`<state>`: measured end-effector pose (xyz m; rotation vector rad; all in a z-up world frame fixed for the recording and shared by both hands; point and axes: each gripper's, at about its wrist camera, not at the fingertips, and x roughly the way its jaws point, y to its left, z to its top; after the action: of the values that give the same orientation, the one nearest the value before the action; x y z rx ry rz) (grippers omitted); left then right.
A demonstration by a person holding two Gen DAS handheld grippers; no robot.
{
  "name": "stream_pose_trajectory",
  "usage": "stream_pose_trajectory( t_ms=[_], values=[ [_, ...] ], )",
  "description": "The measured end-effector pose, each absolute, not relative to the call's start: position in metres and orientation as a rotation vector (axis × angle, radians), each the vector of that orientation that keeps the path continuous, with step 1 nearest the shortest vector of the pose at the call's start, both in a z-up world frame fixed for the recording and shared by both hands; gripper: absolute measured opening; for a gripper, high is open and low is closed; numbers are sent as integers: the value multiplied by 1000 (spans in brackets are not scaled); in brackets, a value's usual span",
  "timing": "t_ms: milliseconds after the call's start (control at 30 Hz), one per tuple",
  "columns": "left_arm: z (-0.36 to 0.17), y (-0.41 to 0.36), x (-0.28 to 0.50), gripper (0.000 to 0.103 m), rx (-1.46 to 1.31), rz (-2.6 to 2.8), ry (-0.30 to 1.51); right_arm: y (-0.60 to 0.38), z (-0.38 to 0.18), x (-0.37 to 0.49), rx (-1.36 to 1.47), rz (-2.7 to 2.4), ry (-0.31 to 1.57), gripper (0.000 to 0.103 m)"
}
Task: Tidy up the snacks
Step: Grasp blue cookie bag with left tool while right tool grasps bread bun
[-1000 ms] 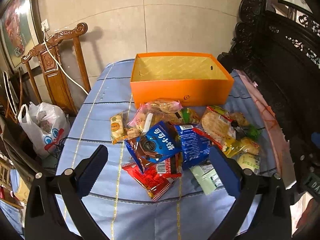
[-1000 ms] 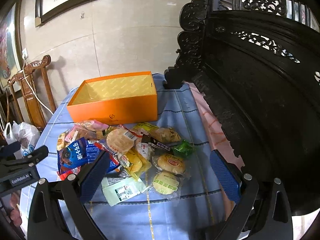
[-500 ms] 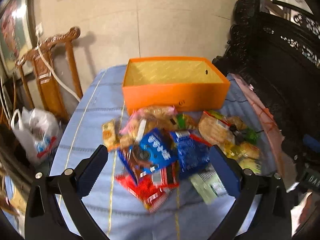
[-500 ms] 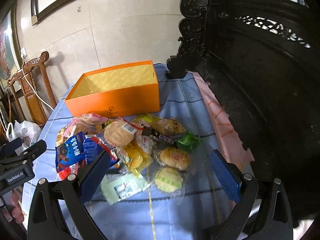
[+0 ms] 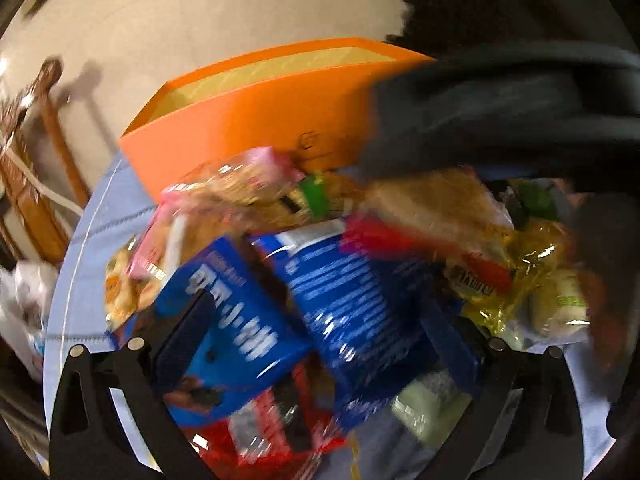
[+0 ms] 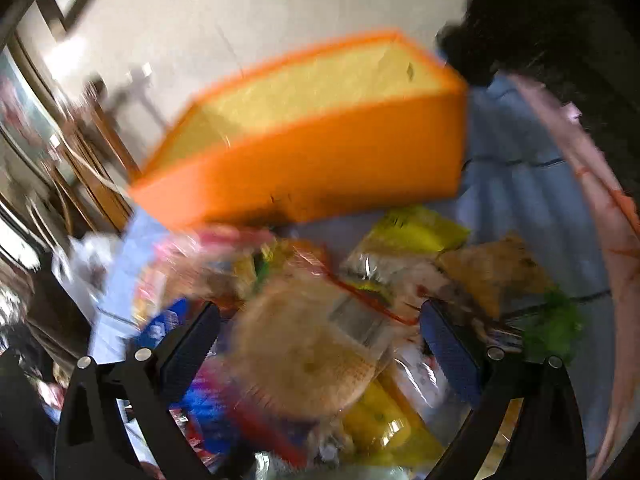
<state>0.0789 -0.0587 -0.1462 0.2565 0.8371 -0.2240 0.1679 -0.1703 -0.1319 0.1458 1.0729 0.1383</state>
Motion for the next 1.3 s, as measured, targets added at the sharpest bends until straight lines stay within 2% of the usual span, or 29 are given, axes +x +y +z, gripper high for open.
stream_pose_trajectory(
  t_ms=[33,67,100,133,233,333,800,1133,1300],
  values=[
    [-148,-64,80,99,279,-233,836,-166,-135,170,108,150,1073,96],
    [-151,-72,82,99,313,-248,841,-163,-136,171,73,146,1075,83],
    [-154,-77,82,93,335,-259,840,-163,-138,170,67,135,1079,71],
    [-155,-80,82,70,332,-296,841,-168,-139,168,90,130,1083,71],
    [-158,-81,81,48,218,-391,876,-179,-132,154,136,121,1064,71],
    [-156,-84,77,37,211,-438,860,-193,-116,135,103,51,999,71],
    [-140,-75,83,35,165,-407,880,-265,-38,74,181,-98,803,71],
    [-64,-40,78,35,115,-338,765,-265,-7,54,195,-75,714,72],
    [-13,-16,102,36,82,-300,687,-248,12,83,167,-12,666,72]
  ],
)
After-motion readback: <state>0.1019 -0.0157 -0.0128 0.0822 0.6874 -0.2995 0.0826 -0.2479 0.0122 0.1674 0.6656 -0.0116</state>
